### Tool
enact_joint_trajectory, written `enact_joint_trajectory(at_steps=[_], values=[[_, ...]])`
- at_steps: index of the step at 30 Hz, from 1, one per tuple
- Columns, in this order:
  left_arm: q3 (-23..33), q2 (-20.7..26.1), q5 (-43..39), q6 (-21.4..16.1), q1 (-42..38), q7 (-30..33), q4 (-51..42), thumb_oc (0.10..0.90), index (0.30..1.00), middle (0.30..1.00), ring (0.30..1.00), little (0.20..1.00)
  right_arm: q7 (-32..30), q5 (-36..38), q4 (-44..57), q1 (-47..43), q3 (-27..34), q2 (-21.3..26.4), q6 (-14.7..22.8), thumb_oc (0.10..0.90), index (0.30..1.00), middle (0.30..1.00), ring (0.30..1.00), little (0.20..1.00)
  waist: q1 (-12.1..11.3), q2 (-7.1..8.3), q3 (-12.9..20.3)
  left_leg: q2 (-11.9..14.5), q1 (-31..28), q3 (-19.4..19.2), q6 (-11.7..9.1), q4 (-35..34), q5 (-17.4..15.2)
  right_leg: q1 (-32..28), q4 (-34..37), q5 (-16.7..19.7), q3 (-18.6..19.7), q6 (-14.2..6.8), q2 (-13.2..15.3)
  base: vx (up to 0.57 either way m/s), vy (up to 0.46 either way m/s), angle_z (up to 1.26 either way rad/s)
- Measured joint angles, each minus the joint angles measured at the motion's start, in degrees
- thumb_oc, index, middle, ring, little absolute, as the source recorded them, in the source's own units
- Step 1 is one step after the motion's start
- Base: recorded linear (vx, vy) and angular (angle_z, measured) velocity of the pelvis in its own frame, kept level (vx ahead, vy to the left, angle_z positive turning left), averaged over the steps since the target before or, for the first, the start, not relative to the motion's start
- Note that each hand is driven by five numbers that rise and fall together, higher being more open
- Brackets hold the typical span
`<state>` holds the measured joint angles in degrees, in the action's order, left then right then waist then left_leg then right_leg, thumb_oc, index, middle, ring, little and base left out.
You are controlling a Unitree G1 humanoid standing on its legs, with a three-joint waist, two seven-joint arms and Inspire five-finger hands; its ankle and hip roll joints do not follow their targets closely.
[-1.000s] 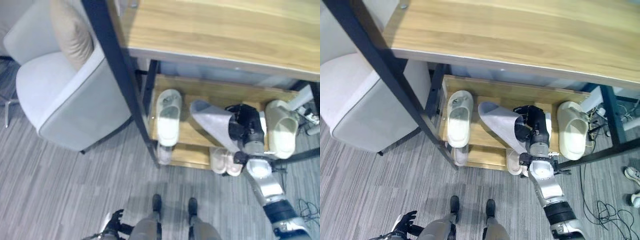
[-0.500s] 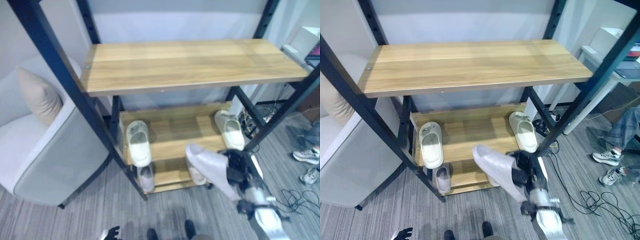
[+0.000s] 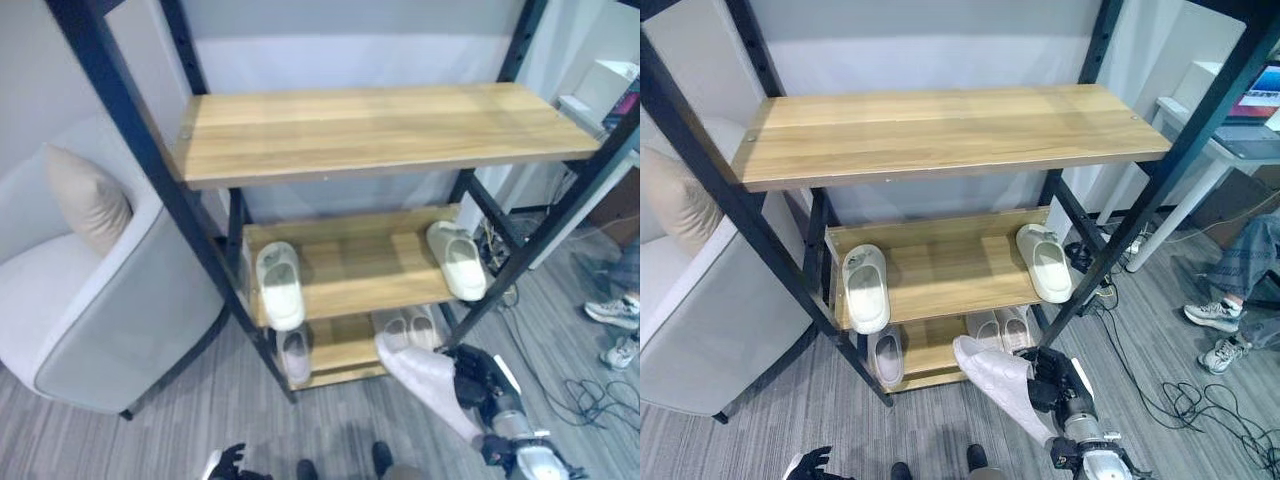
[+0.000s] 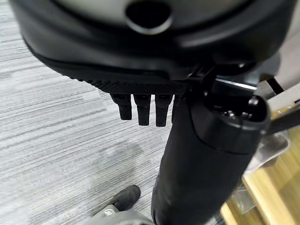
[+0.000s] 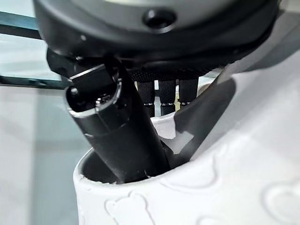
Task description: Arrange the slippers neatly on the shoe rack.
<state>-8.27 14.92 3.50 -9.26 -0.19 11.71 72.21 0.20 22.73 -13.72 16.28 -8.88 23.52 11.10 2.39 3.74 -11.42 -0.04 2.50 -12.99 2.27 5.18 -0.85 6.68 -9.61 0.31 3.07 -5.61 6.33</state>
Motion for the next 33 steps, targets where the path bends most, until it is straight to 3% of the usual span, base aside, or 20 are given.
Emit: enact_joint_trajectory(at_steps=[2,3,5,6,8,10,12,13,14,15,18,19,20,21,22,23,24,27,33], values=[[-0.1,1.0,-3.3,0.0,-2.5,0.1,-0.7,0.8,0.9,0.9,0.9,0.9,-0.7,0.0,-2.2,-3.2,-2.5,1.3,-0.2,0.4,0.3,0.3,0.3,0.3,0.0,0.61,-2.5,0.9,6.6,2.5,-0.1,10.8,-3.9,4.5,-6.9,-3.6,-2.5,1.0,0.6,-0.16,-0.061,0.65],[-0.8,1.3,-5.5,0.0,-4.5,0.1,-0.9,0.8,0.9,0.9,0.9,0.9,-0.9,0.0,-4.4,-7.1,-4.0,2.3,-0.6,0.4,0.3,0.3,0.3,0.3,-1.1,-0.78,-6.4,1.3,11.2,4.6,-0.1,17.1,-5.7,7.7,-11.9,-5.2,-4.2,0.9,0.4,-0.14,-0.055,0.64],[-1.8,1.2,-7.2,-0.3,-5.4,0.2,-2.1,0.8,0.9,0.9,0.9,0.9,-2.6,0.0,-7.0,-12.1,-5.2,2.5,-0.6,0.4,0.3,0.3,0.3,0.3,-1.7,-0.99,-8.0,2.0,16.5,5.3,0.0,23.7,-8.1,12.5,-17.6,-7.3,-3.9,1.7,0.6,-0.1,-0.041,0.28],[-1.6,0.4,-8.6,-0.6,-5.6,0.3,-2.9,0.8,0.9,0.9,0.9,0.9,-4.7,0.0,-8.9,-19.0,-5.9,2.5,-0.8,0.4,0.3,0.3,0.3,0.3,-3.1,-2.5,-10.5,1.9,22.1,6.8,-0.1,29.6,-10.0,17.7,-23.1,-8.8,-4.2,1.3,0.5,-0.09,-0.033,0.07],[-1.6,-0.1,-11.5,-1.0,-5.6,0.9,-5.0,0.8,0.9,0.9,0.9,0.9,-7.8,0.0,-9.8,-26.7,-6.1,2.5,-0.7,0.4,0.3,0.3,0.3,0.3,-4.8,-3.8,-13.6,2.0,28.2,7.8,0.6,37.5,-12.3,23.6,-31.6,-11.3,-4.2,1.8,0.6,-0.11,-0.048,0.05],[-1.6,-0.2,-14.7,-1.2,-5.5,2.3,-7.8,0.8,0.9,0.9,0.9,0.9,-11.0,0.0,-9.7,-31.8,-5.7,2.3,-0.4,0.4,0.3,0.3,0.3,0.3,-6.1,-3.99,-15.2,1.9,34.3,8.7,0.7,45.0,-14.8,29.5,-39.4,-14.8,-4.1,2.8,1.3,-0.05,-0.056,0.23],[-1.7,0.1,-17.3,-1.7,-4.3,3.7,-11.5,0.8,0.9,0.9,0.9,0.9,-13.4,0.0,-9.7,-35.4,-6.1,2.1,0.0,0.4,0.3,0.3,0.3,0.3,-7.5,-4.11,-15.3,2.0,39.0,9.8,0.5,50.4,-16.6,34.2,-45.0,-17.4,-4.4,3.3,1.1,-0.07,-0.047,0.23],[-1.8,0.6,-20.2,-2.5,-2.2,5.6,-18.1,0.8,0.9,0.9,0.9,0.9,-16.5,-0.3,-9.6,-39.2,-6.2,1.7,0.2,0.4,0.3,0.3,0.3,0.3,-8.2,-4.68,-15.0,2.0,45.7,10.7,0.3,56.3,-18.2,39.5,-53.4,-20.5,-4.8,2.0,1.4,-0.1,-0.043,0.29],[-2.1,1.0,-21.2,-3.3,-1.0,6.3,-21.4,0.8,0.9,0.9,0.9,0.9,-18.1,-0.3,-9.5,-41.0,-5.7,1.7,0.9,0.4,0.3,0.3,0.3,0.3,-7.9,-3.65,-14.7,1.9,47.8,10.4,0.6,59.2,-19.3,42.1,-55.7,-23.0,-4.8,5.1,1.9,-0.05,-0.017,0.36],[-2.5,1.2,-21.3,-4.6,-2.4,6.6,-21.2,0.8,0.9,0.9,0.9,0.9,-19.3,-0.4,-9.6,-42.4,-4.7,1.7,1.1,0.4,0.3,0.3,0.3,0.3,-8.4,-3.39,-15.3,1.5,49.9,10.2,0.4,61.0,-19.8,44.2,-57.7,-23.0,-3.9,3.8,2.5,-0.09,-0.021,0.2],[-5.7,3.1,-24.6,-4.8,-2.1,9.7,-30.6,0.8,0.9,0.9,0.9,0.9,-25.4,-2.7,-13.3,-54.4,-8.4,4.7,1.0,0.4,0.3,0.3,0.3,0.3,-10.1,-3.65,-15.5,0.8,59.2,10.5,0.8,69.3,-21.1,54.1,-67.6,-26.0,-2.1,5.2,1.2,-0.03,-0.006,-0.01],[-7.0,3.1,-25.6,-6.3,-3.2,10.6,-34.2,0.8,0.9,0.9,0.9,0.9,-28.1,-3.6,-14.8,-59.6,-7.2,7.7,1.0,0.4,0.3,0.3,0.3,0.3,-10.9,-5.67,-16.5,0.9,63.4,10.5,1.0,76.9,-24.4,57.8,-74.5,-28.0,-1.8,3.8,2.1,0.0,-0.01,0.16],[-7.9,3.8,-25.8,-6.9,-3.9,11.9,-38.1,0.8,0.9,0.9,0.9,0.9,-31.0,-4.4,-16.1,-63.8,-7.3,9.4,1.1,0.4,0.3,0.3,0.3,0.3,-11.2,-6.74,-16.5,0.7,68.1,11.2,1.1,82.5,-26.0,62.0,-79.9,-30.0,-1.7,3.8,1.9,0.02,0.011,0.21],[-8.3,4.7,-25.7,-7.6,-3.9,12.8,-40.8,0.8,0.9,0.9,0.9,0.9,-31.7,-4.6,-16.7,-66.6,-7.2,10.2,1.1,0.4,0.3,0.3,0.3,0.3,-11.5,-6.85,-16.7,0.8,71.1,11.3,1.0,86.1,-27.2,65.1,-83.7,-31.1,-1.4,4.4,1.8,0.03,0.001,0.06],[-8.0,4.3,-25.7,-7.7,-5.4,12.8,-41.2,0.8,0.9,0.9,0.9,0.9,-32.3,-4.6,-16.8,-67.9,-6.5,11.0,1.2,0.4,0.3,0.3,0.3,0.3,-12.1,-7.38,-17.7,1.2,72.3,11.1,1.4,88.6,-27.7,66.3,-86.2,-32.0,-1.3,4.9,2.0,0.04,0.005,0.04],[-9.9,5.1,-25.7,-7.8,-5.7,14.1,-42.0,0.8,0.9,0.9,0.9,0.9,-33.3,-4.5,-20.0,-70.4,-8.1,11.5,1.7,0.4,0.3,0.3,0.3,0.3,-12.2,-8.25,-17.7,0.7,74.9,11.6,1.0,93.0,-28.1,68.8,-91.3,-32.7,-1.2,3.6,2.1,0.05,-0.008,-0.04],[-10.2,5.6,-25.2,-8.2,-5.7,14.4,-44.0,0.8,0.9,0.9,0.9,0.9,-33.4,-4.5,-24.7,-74.1,-10.9,13.8,1.3,0.4,0.3,0.3,0.3,0.3,-12.5,-8.86,-18.5,1.4,76.4,11.2,1.6,97.4,-30.8,69.7,-95.2,-36.0,-0.5,4.1,1.7,0.04,0.017,-0.01],[-9.8,6.5,-25.1,-9.9,-5.8,15.7,-45.0,0.8,0.9,0.9,0.9,0.9,-35.0,-3.5,-27.6,-77.6,-12.6,16.9,1.3,0.4,0.3,0.3,0.3,0.3,-12.2,-9.56,-18.7,0.7,82.6,11.2,1.5,105.3,-32.9,75.6,-103.6,-38.8,1.1,2.9,1.8,0.03,0.019,0.06],[-8.2,6.6,-25.9,-9.9,-4.4,19.0,-38.8,0.8,0.9,0.9,0.9,0.9,-37.9,-0.1,-26.8,-77.6,-13.4,17.0,1.8,0.4,0.3,0.3,0.3,0.3,-11.0,-10.09,-19.7,0.7,89.7,12.2,0.7,120.2,-38.1,82.6,-119.2,-44.9,3.1,4.0,1.2,0.07,-0.005,0.0]])
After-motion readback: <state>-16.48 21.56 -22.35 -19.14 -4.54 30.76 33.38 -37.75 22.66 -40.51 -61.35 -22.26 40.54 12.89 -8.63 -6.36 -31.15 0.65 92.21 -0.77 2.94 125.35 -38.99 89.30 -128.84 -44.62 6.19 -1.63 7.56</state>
